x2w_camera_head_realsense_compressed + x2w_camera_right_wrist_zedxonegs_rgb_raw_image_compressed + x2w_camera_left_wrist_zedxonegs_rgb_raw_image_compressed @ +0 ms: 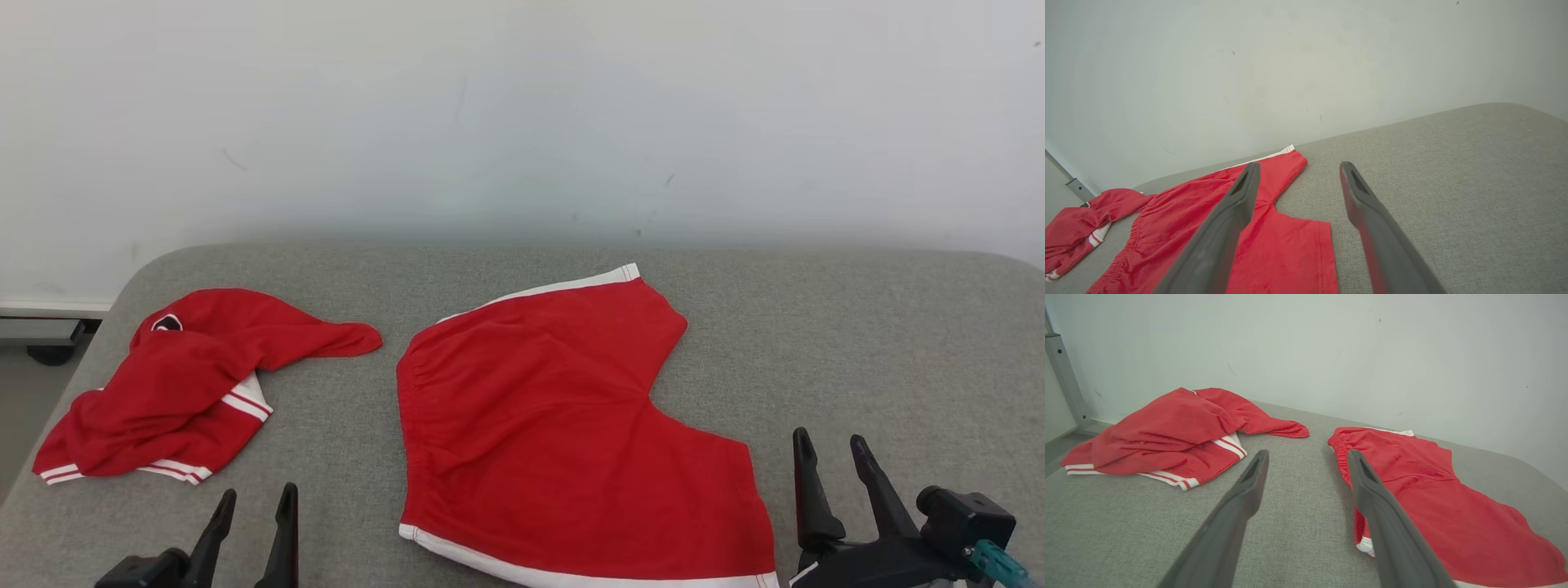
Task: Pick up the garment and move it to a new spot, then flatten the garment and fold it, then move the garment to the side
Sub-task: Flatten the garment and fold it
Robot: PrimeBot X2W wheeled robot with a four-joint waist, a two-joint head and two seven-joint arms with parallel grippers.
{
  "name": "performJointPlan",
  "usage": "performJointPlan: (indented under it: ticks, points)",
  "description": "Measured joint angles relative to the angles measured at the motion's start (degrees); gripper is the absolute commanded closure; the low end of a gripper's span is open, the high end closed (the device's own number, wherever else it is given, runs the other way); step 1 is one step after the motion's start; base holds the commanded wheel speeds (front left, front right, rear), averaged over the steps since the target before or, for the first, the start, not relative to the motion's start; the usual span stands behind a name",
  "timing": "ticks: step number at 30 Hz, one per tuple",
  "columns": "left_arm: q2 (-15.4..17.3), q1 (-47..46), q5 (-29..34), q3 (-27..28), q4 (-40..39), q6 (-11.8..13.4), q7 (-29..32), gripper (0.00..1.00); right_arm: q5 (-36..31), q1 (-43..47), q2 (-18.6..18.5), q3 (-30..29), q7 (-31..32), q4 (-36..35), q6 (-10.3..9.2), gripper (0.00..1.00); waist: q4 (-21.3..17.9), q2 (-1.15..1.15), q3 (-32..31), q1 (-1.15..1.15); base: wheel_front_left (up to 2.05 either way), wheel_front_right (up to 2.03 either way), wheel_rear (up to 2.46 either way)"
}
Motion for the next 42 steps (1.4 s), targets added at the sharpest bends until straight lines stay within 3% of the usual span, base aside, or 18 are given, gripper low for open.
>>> performJointPlan:
  ticks: [11, 16, 25, 42]
  points:
    - [-0.9, 1.1, 0.5, 0.1, -0.7, 0.0, 1.5, 0.0, -0.5, 0.0, -0.1, 0.7, -1.1, 1.4, 0.68, 0.0, -0.1, 0.0, 0.1, 0.0, 0.0, 0.0, 0.0]
    - [-1.3, 0.4, 1.2, -3.3, -0.4, -0.2, 4.3, 0.0, -1.5, 0.5, -1.7, 1.9, 1.0, 3.3, 1.09, 0.0, 0.4, 0.0, 0.4, 0.0, 0.0, 0.0, 0.0]
    - [-2.8, -4.9, 3.1, -9.1, 4.7, -3.4, 10.3, 0.0, -3.6, 2.5, -2.9, 6.7, 8.6, 7.4, 2.0, 0.0, 0.7, 0.0, 0.9, 0.0, 0.0, 0.0, 0.0]
    - [-5.8, -16.6, 4.3, -14.9, 22.0, -10.6, 18.6, 0.0, -6.0, 2.1, -3.5, 9.0, 16.1, 12.1, 0.97, 0.0, -0.3, 0.01, 2.5, 0.0, 0.0, 0.0, 0.0]
